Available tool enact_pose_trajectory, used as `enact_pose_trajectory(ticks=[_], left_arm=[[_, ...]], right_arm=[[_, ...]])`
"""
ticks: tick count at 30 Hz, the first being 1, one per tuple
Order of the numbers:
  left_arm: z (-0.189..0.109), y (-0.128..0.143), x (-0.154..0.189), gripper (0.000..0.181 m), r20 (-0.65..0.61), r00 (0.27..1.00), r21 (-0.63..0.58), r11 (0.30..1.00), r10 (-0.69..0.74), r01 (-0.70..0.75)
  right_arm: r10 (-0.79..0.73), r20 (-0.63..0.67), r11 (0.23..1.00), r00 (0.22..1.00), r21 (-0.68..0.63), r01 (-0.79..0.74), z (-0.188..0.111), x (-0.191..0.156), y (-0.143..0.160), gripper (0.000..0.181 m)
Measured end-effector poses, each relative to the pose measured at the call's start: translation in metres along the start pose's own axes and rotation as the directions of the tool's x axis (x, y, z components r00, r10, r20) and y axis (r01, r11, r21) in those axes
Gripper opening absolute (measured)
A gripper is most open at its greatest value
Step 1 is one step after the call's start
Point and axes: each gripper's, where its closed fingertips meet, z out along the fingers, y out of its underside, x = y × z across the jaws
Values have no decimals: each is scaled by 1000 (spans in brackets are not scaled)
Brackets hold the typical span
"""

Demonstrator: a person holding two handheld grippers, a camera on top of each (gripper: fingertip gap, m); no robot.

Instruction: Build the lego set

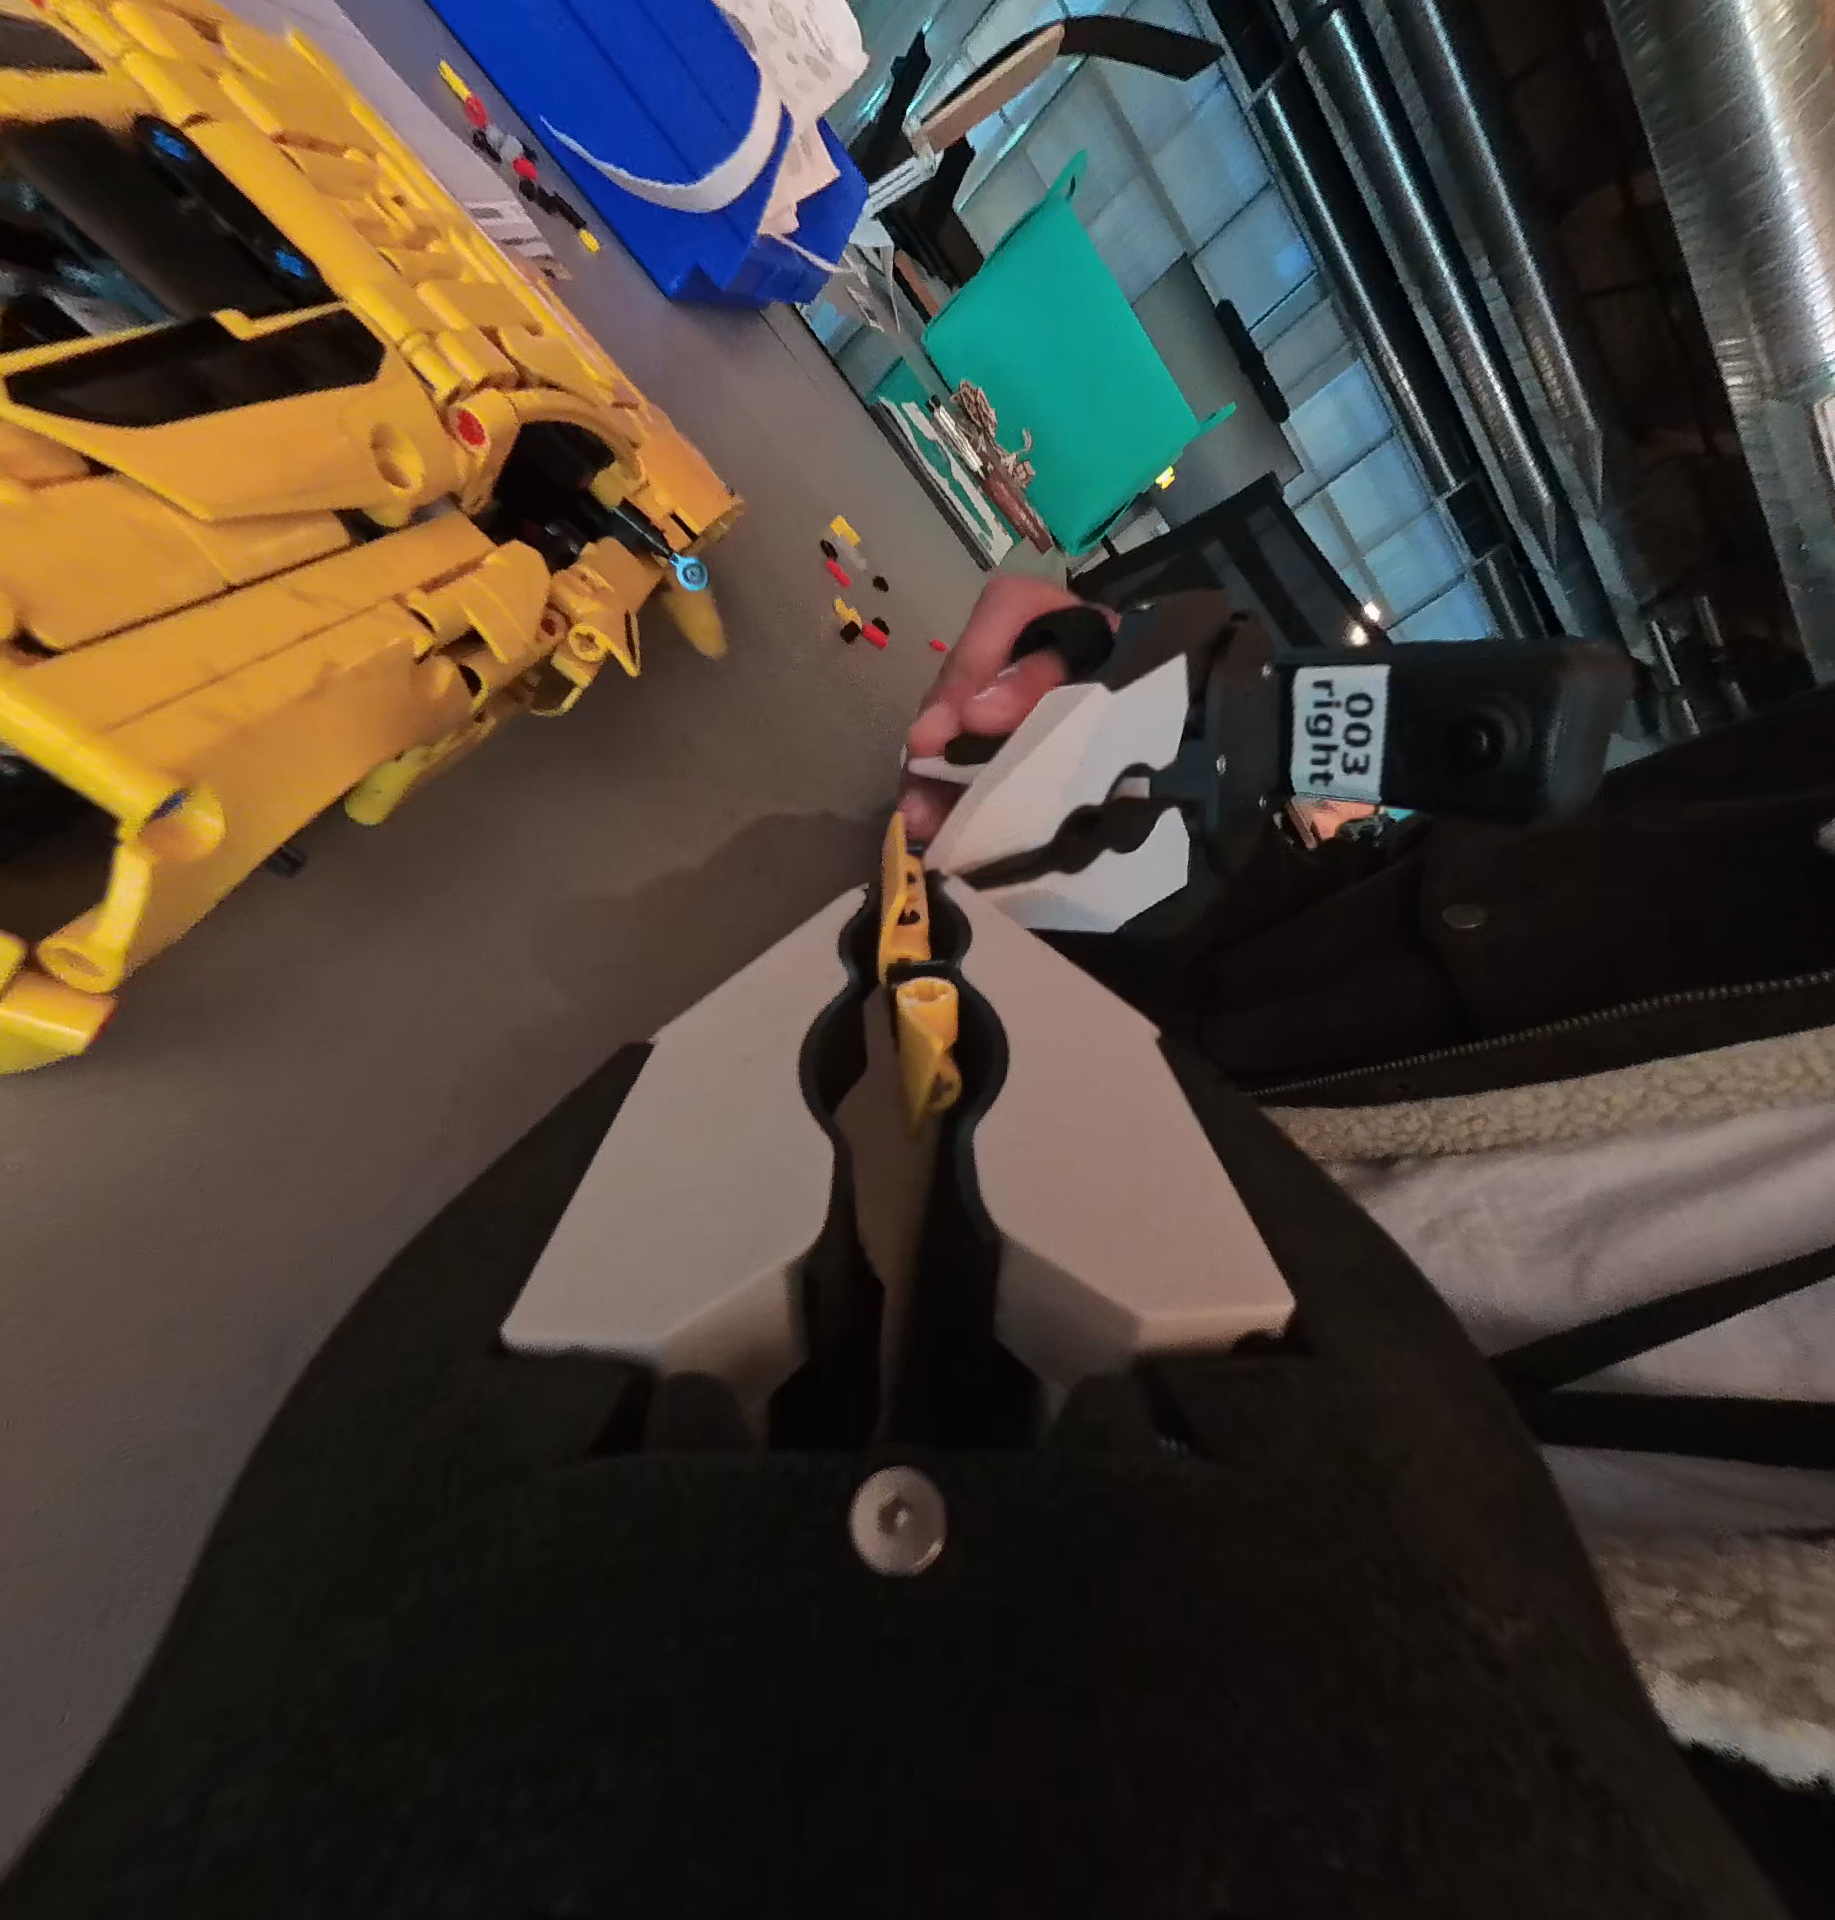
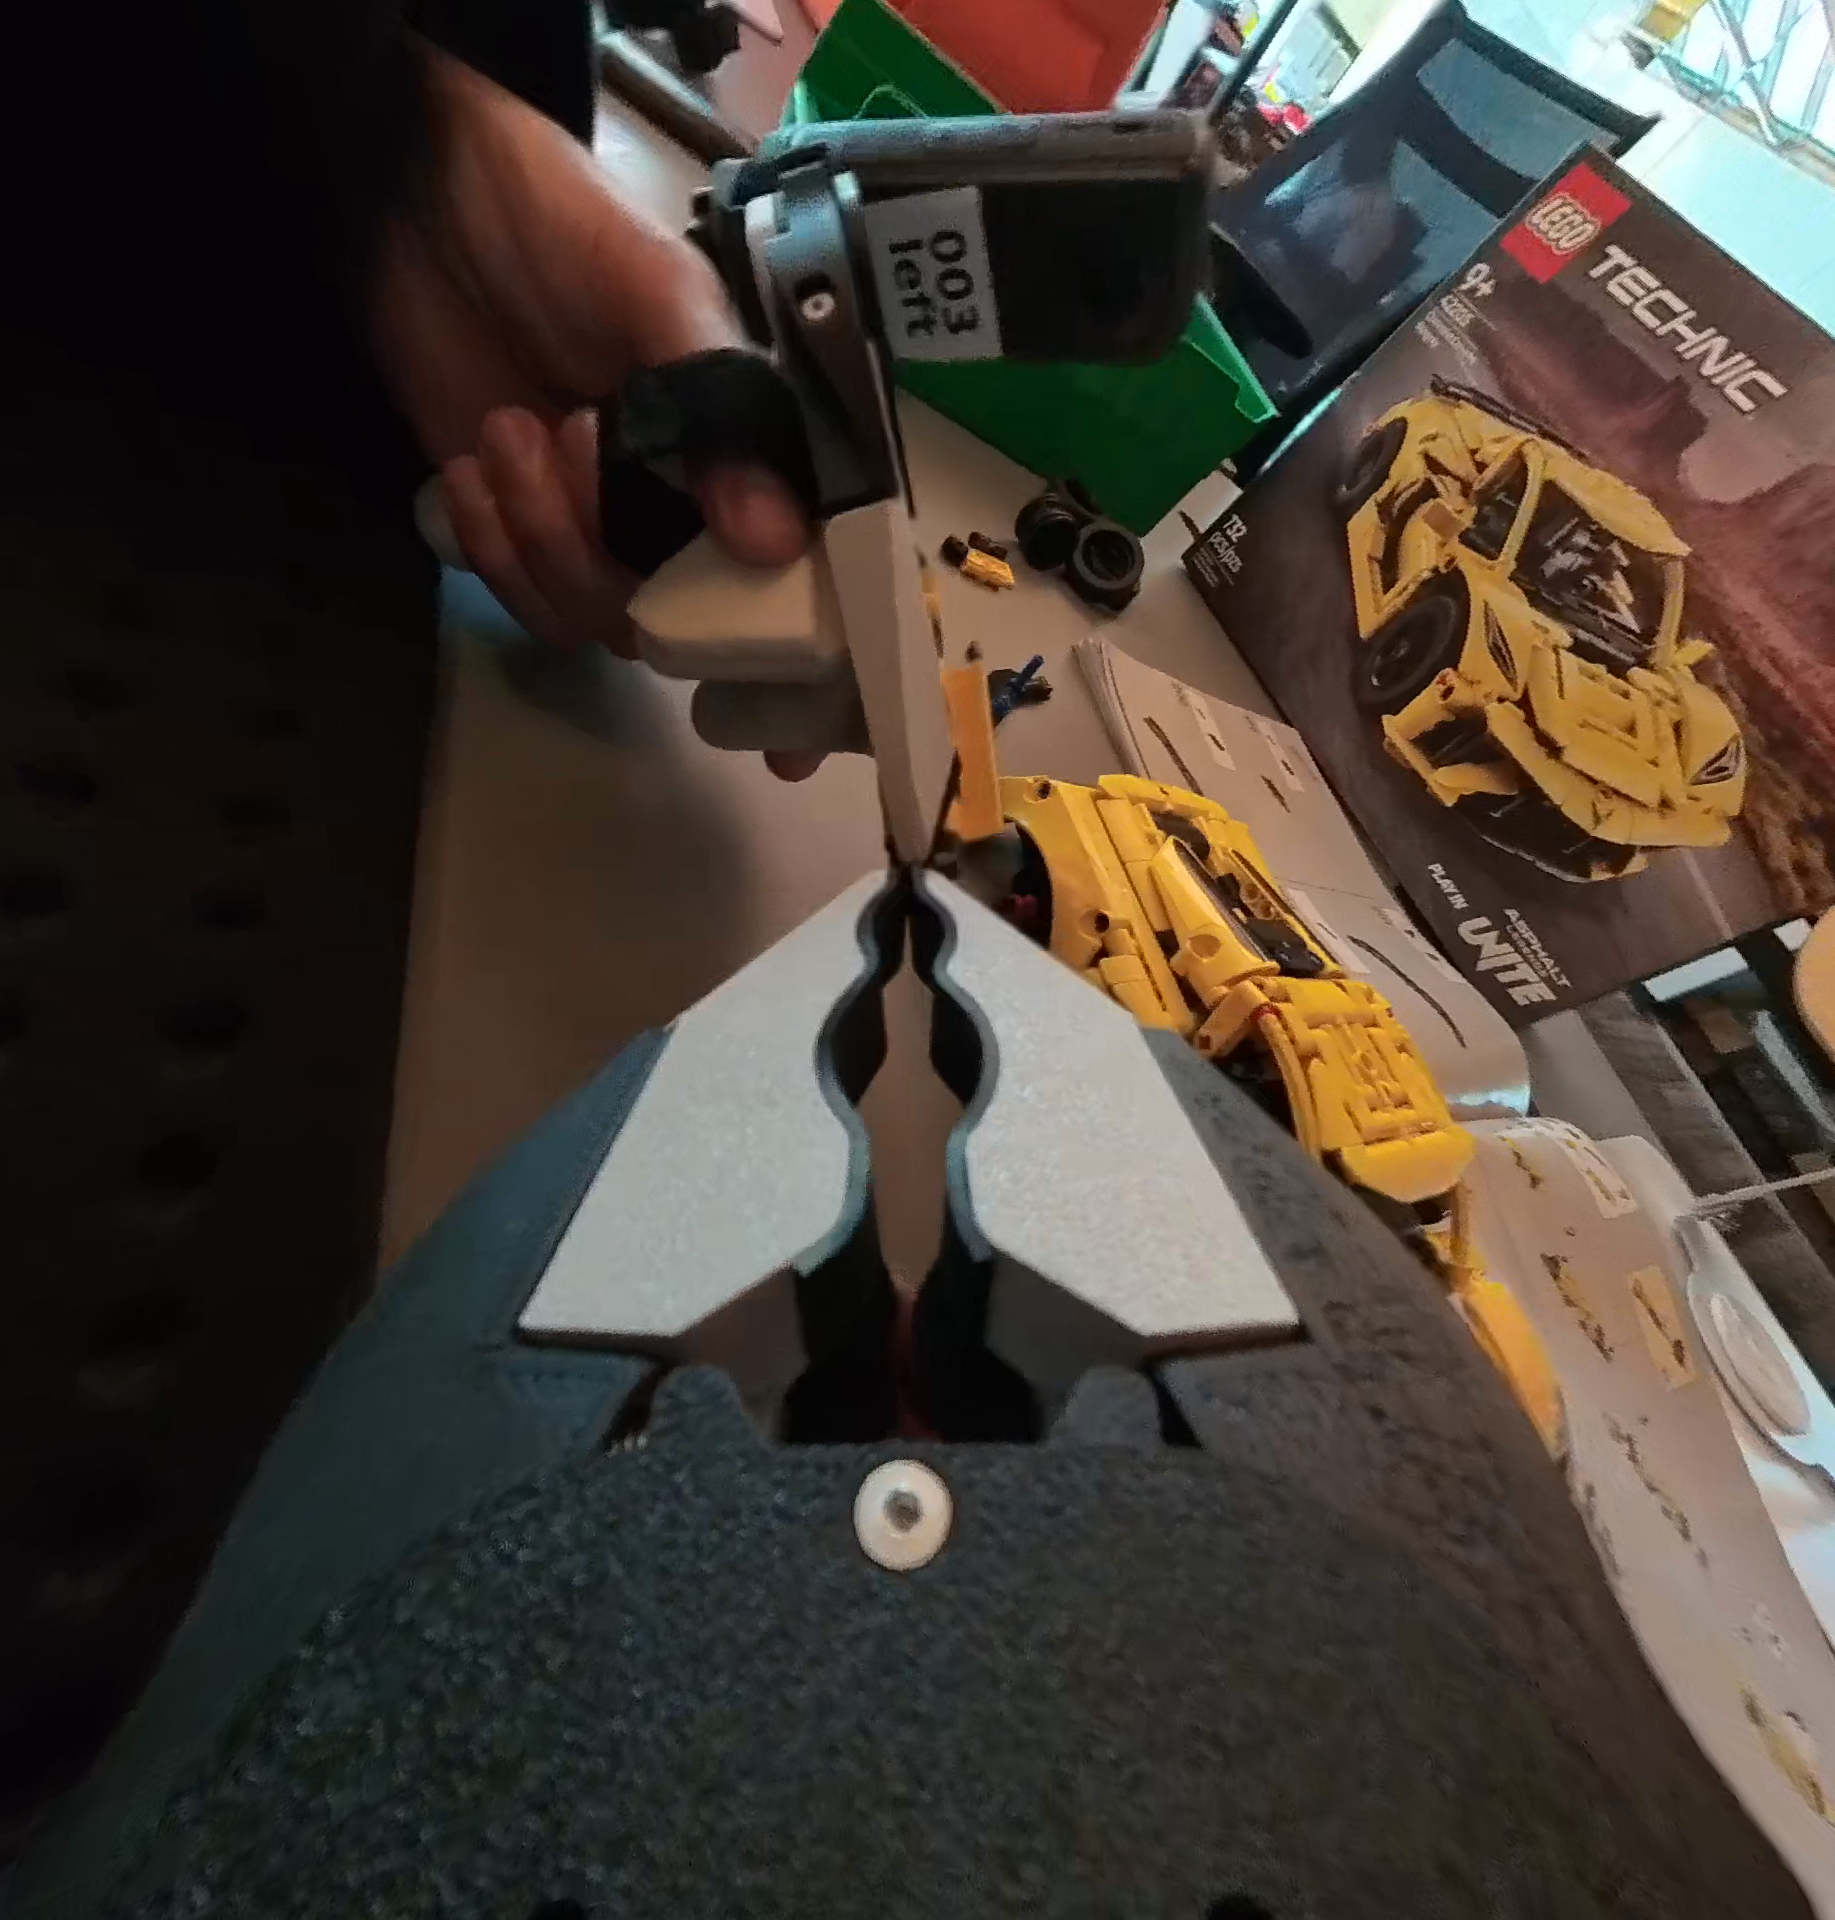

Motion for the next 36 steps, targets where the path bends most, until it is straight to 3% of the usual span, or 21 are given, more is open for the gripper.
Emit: enact_pose_trajectory(ticks=[5, 9, 11, 14, 15, 19, 24, 27, 30, 36], left_arm=[[-4, -2, -1, 6, 8, 1000, 10, 1000, 8, -8], [-2, 2, 5, 7, 26, 994, -14, 994, 109, -109], [0, 4, 7, 7, 29, 991, -31, 991, 134, -133], [2, 5, 6, 7, 34, 991, -42, 991, 132, -131], [2, 5, 6, 7, 32, 991, -41, 990, 133, -132], [2, 5, 8, 7, 30, 988, -36, 988, 151, -149], [2, 5, 11, 7, 19, 987, -35, 987, 160, -159], [3, 8, 13, 7, 14, 984, -50, 983, 179, -178], [3, 7, 13, 6, 14, 983, -46, 983, 181, -180], [3, 8, 16, 7, 3, 983, -45, 982, 186, -185]], right_arm=[[109, 71, 994, 991, -12, -109, -4, -8, 4, 0], [174, -27, 982, 984, -70, -176, -32, 16, 20, 0], [337, -46, 922, 940, -187, -340, -49, 28, 51, 2], [500, -234, 762, 834, -340, -551, -68, 51, 113, 16], [503, -239, 750, 831, -356, -557, -66, 51, 120, 26], [340, -337, 816, 878, -359, -453, -55, 65, 125, 29], [353, -334, 777, 874, -416, -473, -46, 66, 142, 42], [439, -293, 744, 849, -411, -527, -45, 64, 144, 37], [506, -232, 720, 831, -417, -555, -48, 55, 143, 16], [488, -169, 753, 856, -414, -511, -48, 50, 139, 5]])
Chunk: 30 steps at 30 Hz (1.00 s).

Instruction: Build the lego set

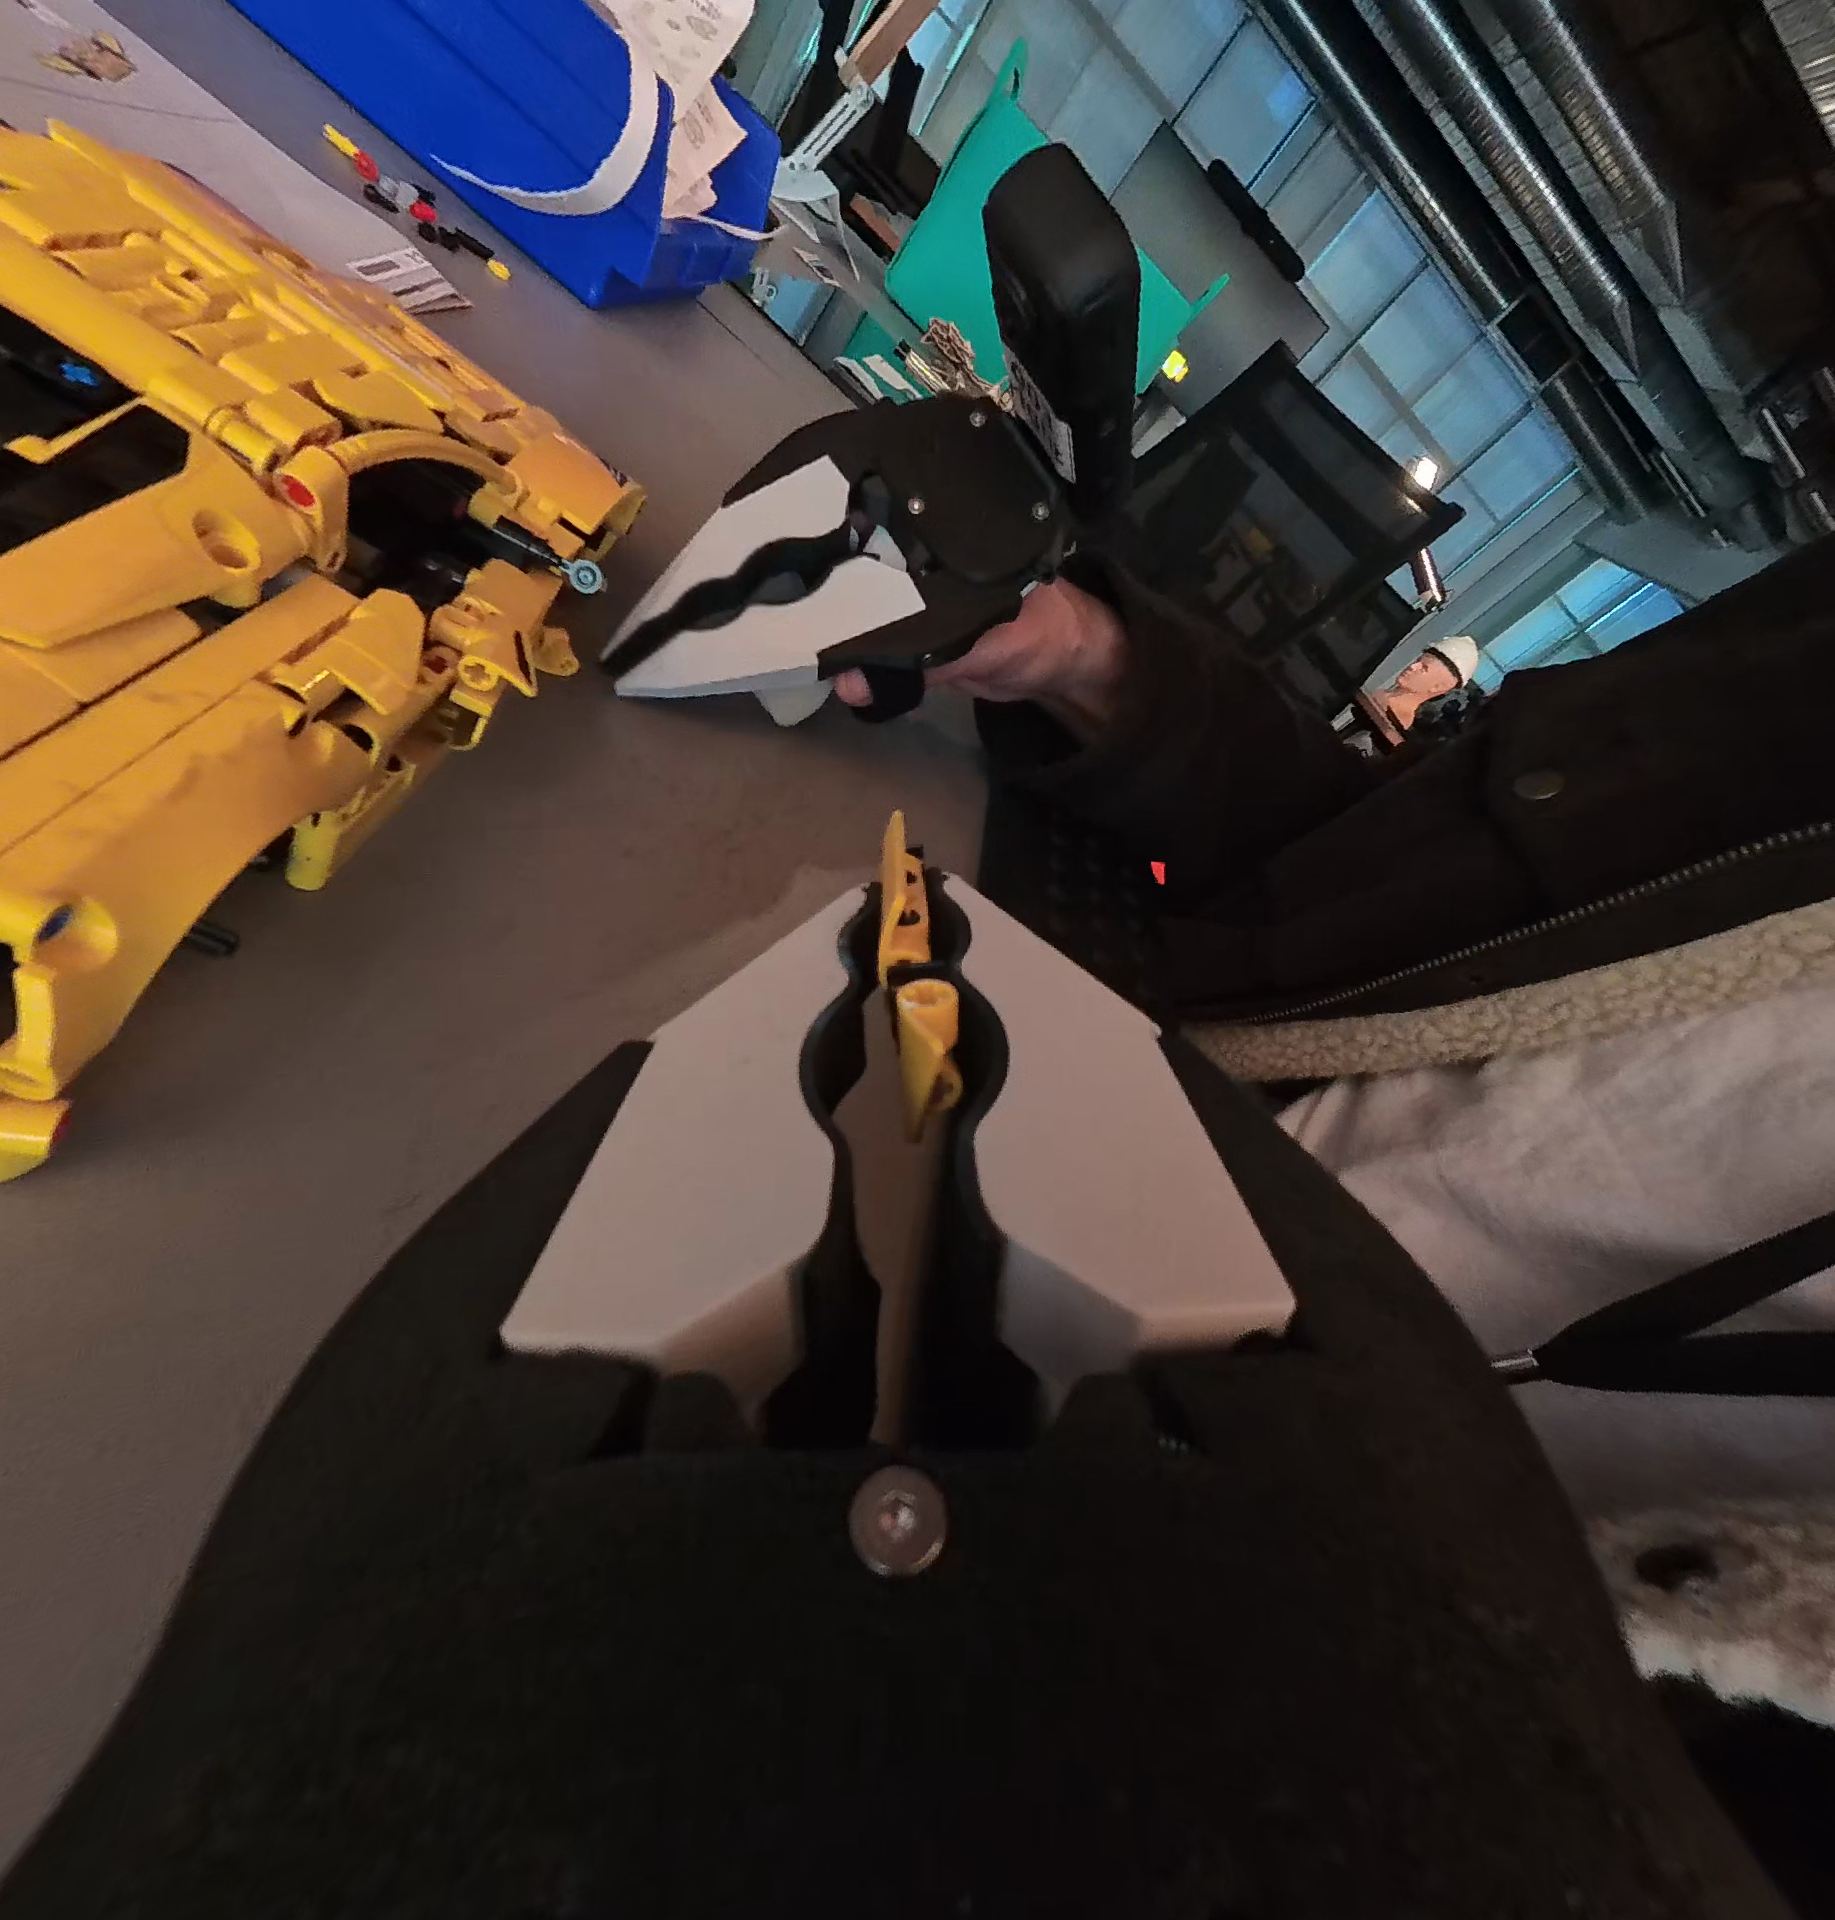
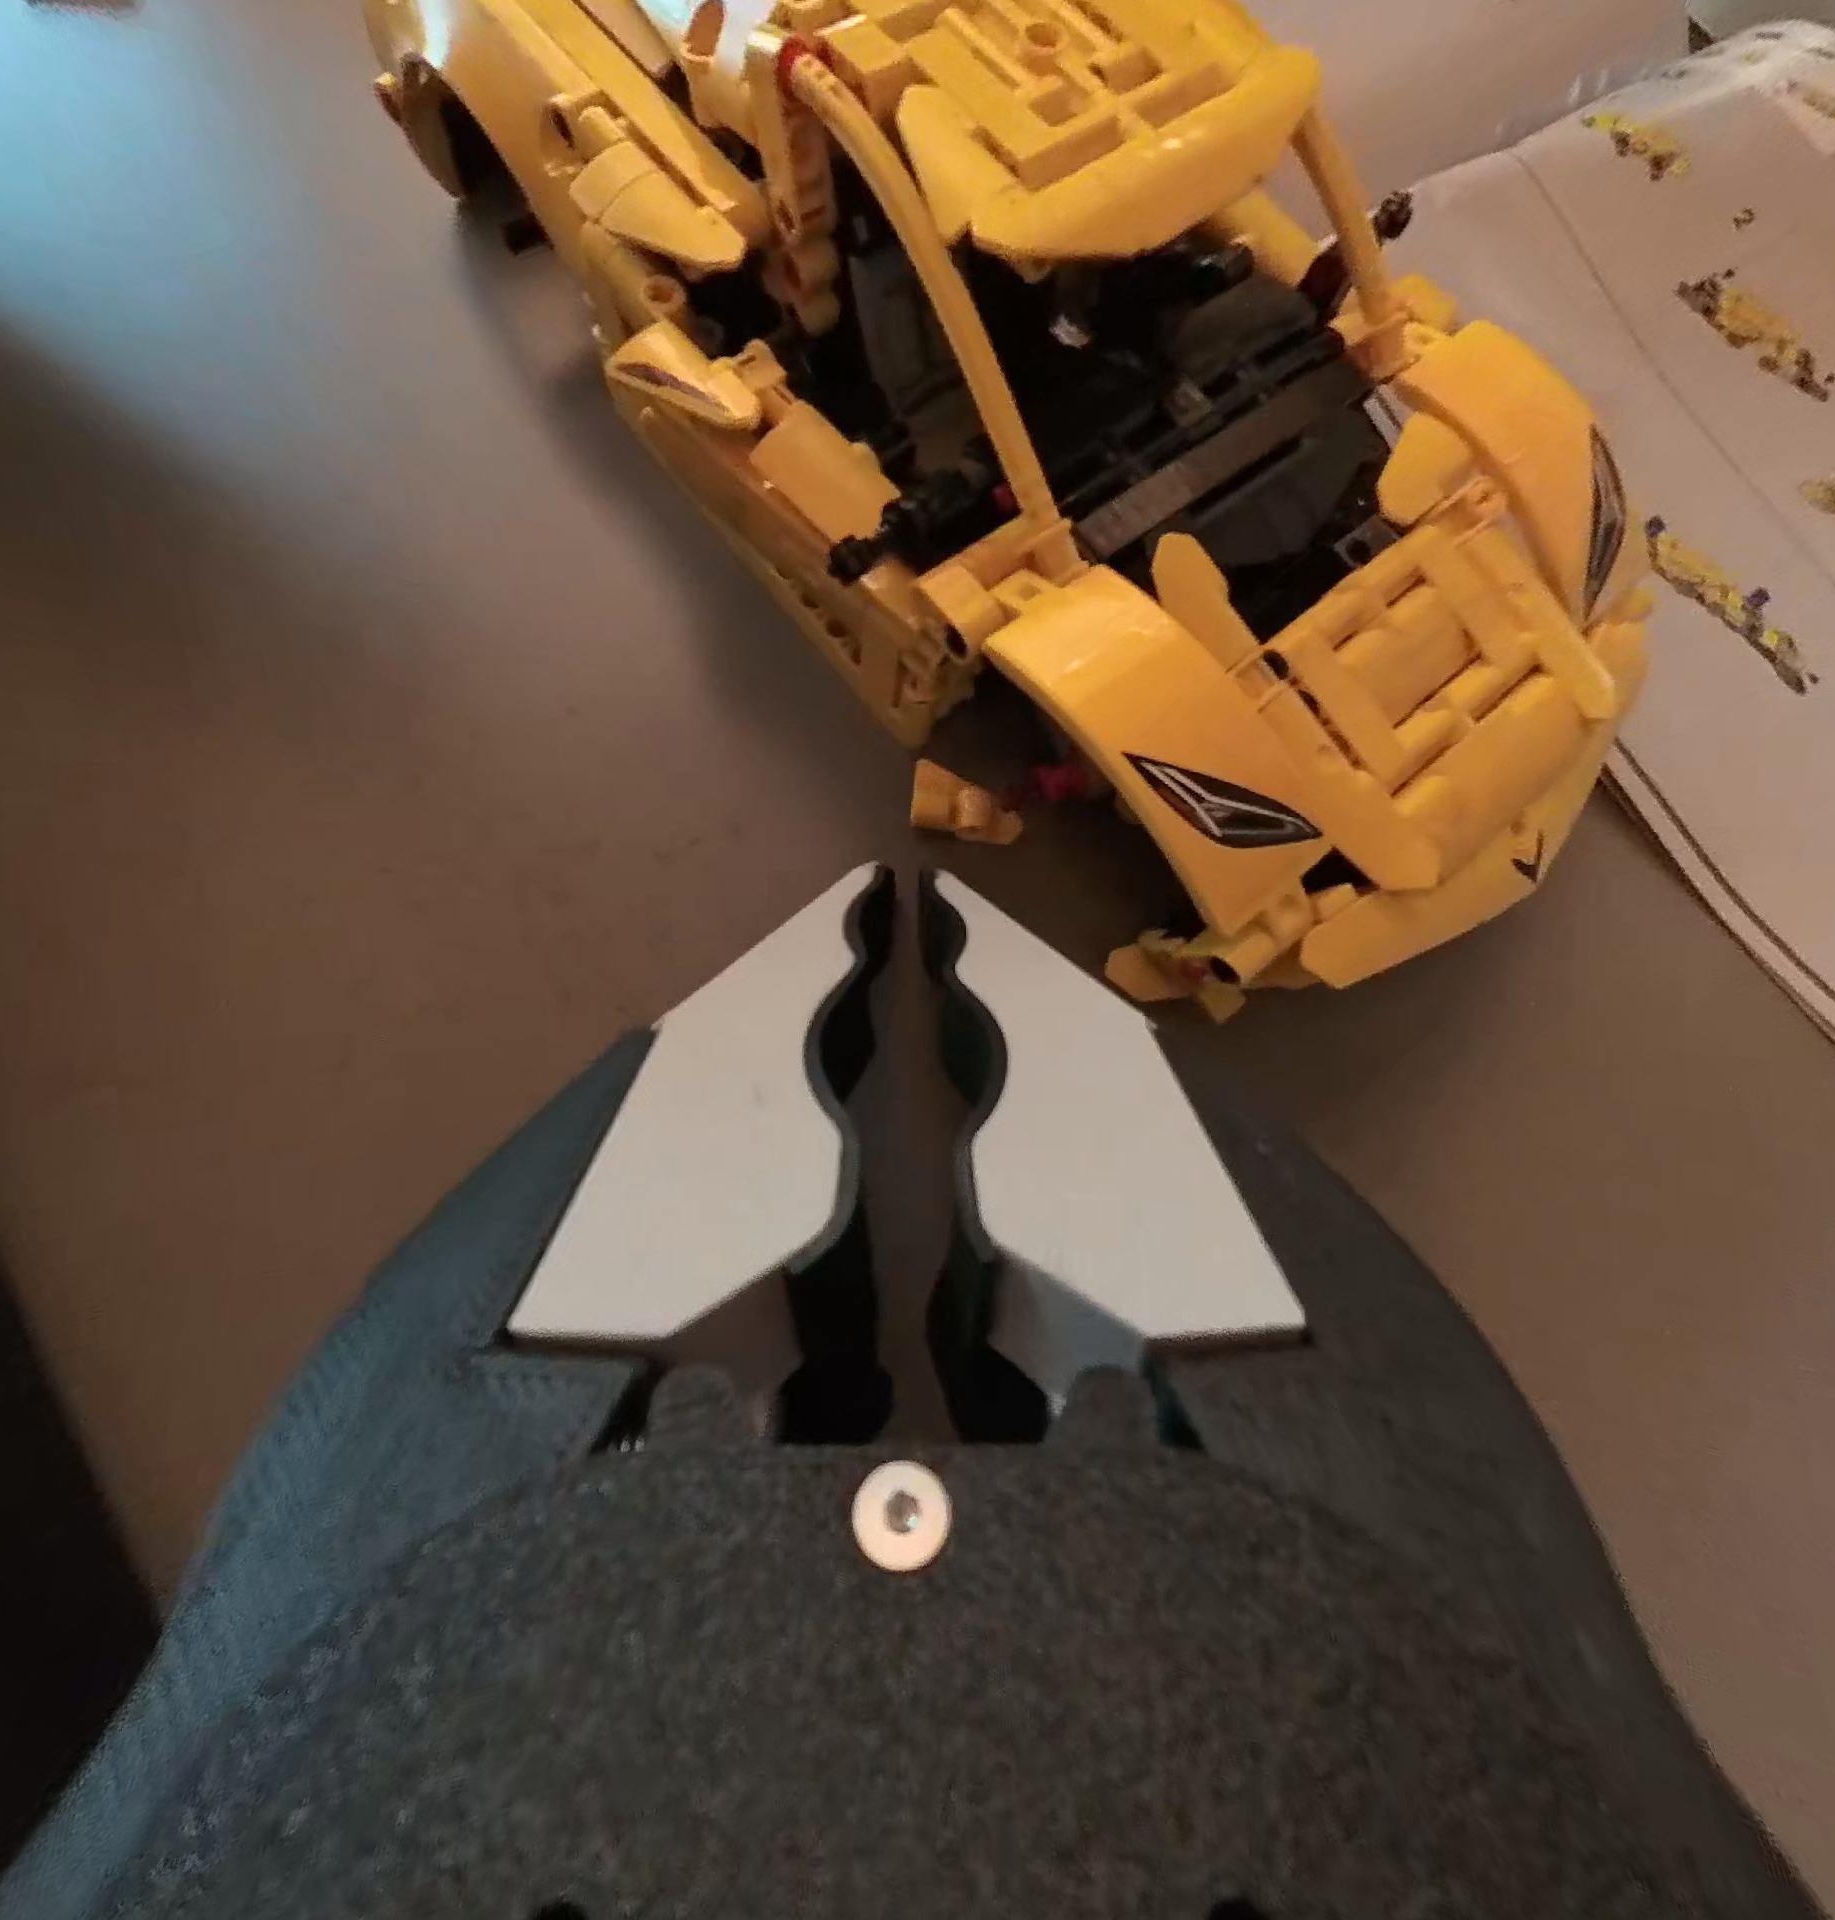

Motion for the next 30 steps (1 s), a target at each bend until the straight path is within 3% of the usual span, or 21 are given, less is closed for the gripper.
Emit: enact_pose_trajectory(ticks=[4, 6, 9, 13, 17, 19, 24, 30], left_arm=[[-2, -2, -1, 6, 0, 1000, 12, 1000, -6, 6], [-1, -1, 0, 6, -4, 1000, 8, 1000, -5, 5], [0, 1, 1, 7, -7, 1000, -5, 1000, 3, -3], [-1, 0, 1, 6, -8, 1000, 4, 1000, -5, 5], [-1, 0, 1, 6, -11, 1000, 6, 1000, -6, 6], [-1, -1, 1, 6, -13, 1000, 7, 1000, -6, 6], [-2, -1, 3, 7, -20, 1000, 8, 1000, -2, 2], [-2, -1, 3, 6, -23, 1000, 13, 1000, -6, 6]], right_arm=[[47, -13, 998, 999, 32, -46, -4, 3, -9, 14], [5, -68, 998, 998, 63, -1, -3, 12, -15, 33], [-56, -36, 998, 998, 30, 58, 6, 7, -9, 37], [7, 59, 1000, 998, 1, -7, 7, -2, -7, 32], [-24, 226, 999, 974, -22, 29, -2, -39, -6, 28], [-40, 195, 999, 980, 7, 39, -5, -35, -12, 28], [-49, 266, 999, 963, 20, 46, -8, -34, -15, 31], [36, 471, 990, 881, -136, 32, -12, -70, -3, 28]])
